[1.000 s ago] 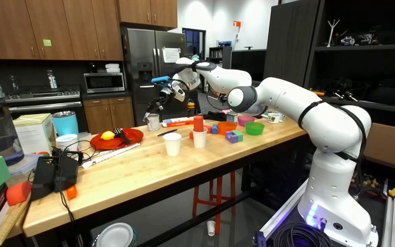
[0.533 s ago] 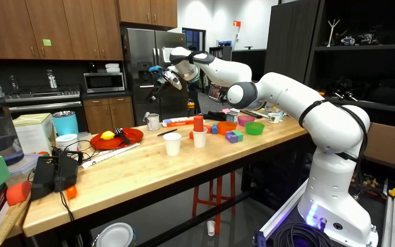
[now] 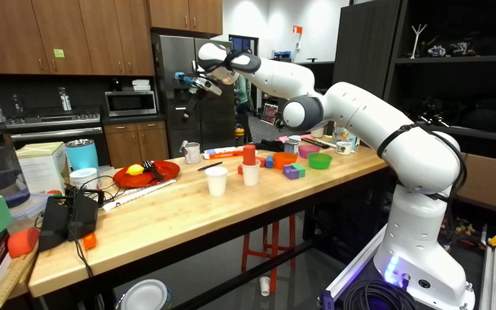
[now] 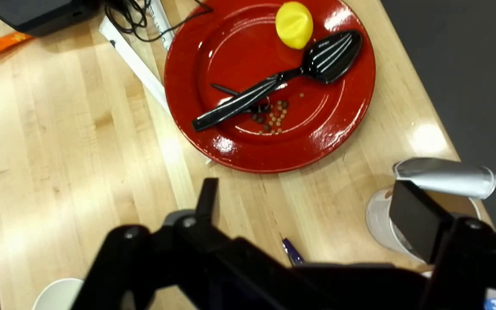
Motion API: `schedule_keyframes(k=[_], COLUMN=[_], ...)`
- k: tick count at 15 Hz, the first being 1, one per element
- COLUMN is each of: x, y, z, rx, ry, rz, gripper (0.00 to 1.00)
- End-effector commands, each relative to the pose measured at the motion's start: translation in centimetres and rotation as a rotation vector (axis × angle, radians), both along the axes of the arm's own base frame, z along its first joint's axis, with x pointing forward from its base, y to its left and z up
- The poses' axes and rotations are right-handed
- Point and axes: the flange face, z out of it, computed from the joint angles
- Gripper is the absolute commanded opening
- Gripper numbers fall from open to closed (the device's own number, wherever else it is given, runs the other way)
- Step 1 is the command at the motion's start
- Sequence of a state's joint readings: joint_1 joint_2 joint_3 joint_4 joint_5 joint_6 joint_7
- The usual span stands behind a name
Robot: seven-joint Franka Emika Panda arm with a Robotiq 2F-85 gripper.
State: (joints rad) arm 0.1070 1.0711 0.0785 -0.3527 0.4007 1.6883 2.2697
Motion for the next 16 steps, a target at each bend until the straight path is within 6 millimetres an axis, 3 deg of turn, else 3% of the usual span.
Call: schedule_keyframes(k=[1, 8, 9, 10, 11, 12, 16], x=[-1.7, -6.5, -6.4, -7.2, -7.2, -6.6, -6.8], y=[1.6, 5.9, 3.2, 5.0, 5.0, 5.6, 5.5], z=[1.7, 3.0, 2.9, 2.8, 3.2, 2.1, 2.4], rx=[-0.143, -0.414, -0.448, -0.475, -0.489, -0.465, -0.484], ry=[0.086, 0.299, 0.335, 0.336, 0.306, 0.305, 0.300], rz=[-0.113, -0.265, -0.255, -0.218, -0.158, -0.192, -0.170], gripper=[1.00, 1.00, 1.00, 1.00, 1.00, 1.00, 1.00])
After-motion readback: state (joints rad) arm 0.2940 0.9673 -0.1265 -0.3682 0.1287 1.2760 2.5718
